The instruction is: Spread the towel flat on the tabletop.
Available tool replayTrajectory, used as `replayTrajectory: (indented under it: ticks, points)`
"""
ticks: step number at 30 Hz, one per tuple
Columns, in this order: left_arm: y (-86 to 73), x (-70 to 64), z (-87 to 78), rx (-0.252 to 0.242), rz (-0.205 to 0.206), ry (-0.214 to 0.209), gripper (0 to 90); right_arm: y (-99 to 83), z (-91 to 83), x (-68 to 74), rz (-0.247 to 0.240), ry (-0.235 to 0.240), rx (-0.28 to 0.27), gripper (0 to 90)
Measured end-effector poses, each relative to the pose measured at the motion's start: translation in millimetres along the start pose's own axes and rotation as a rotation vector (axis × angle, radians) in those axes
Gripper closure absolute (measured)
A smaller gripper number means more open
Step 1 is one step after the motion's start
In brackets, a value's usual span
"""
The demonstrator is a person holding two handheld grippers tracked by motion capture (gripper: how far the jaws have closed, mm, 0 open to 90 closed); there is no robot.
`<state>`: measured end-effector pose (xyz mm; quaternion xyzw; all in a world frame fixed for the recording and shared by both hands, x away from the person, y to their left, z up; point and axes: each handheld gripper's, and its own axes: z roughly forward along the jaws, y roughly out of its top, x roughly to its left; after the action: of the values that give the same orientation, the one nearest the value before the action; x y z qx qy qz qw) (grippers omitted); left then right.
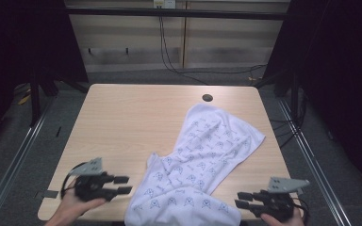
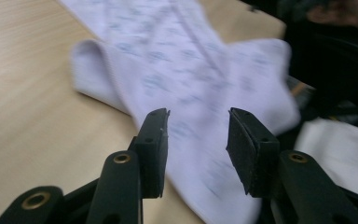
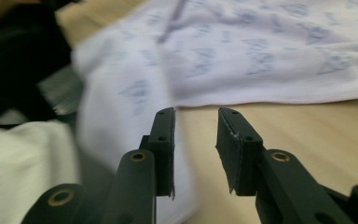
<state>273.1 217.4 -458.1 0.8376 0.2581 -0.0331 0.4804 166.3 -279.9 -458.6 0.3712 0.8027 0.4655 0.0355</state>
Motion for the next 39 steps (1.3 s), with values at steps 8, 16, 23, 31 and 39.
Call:
replayTrajectory:
  ticks: [8,16,23,31,39]
  points:
    - [17.4,23.7,72.9,0.155,-0.048,0.07,52.6,32.7,66.0,-32.8,-0.017,-0.046,0.111,64.3]
    - [0.7,-3.1,36.5,0.086,-0.036,-0.013,85.6,27.7,91.0,-20.7,-0.098,-0.117,0.201,59.0]
    - [-39.6,-45.0,-14.4,0.024,-0.009,-0.134,84.4,23.6,88.9,-5.6,-0.165,-0.163,0.231,86.3]
    - [-44.7,-54.1,-15.8,0.07,0.033,-0.13,81.5,22.8,72.1,-26.6,-0.106,-0.21,0.234,87.7]
    - [-39.2,-46.3,-24.8,0.045,0.028,-0.103,69.7,12.6,30.0,-45.0,-0.05,-0.263,0.181,81.1]
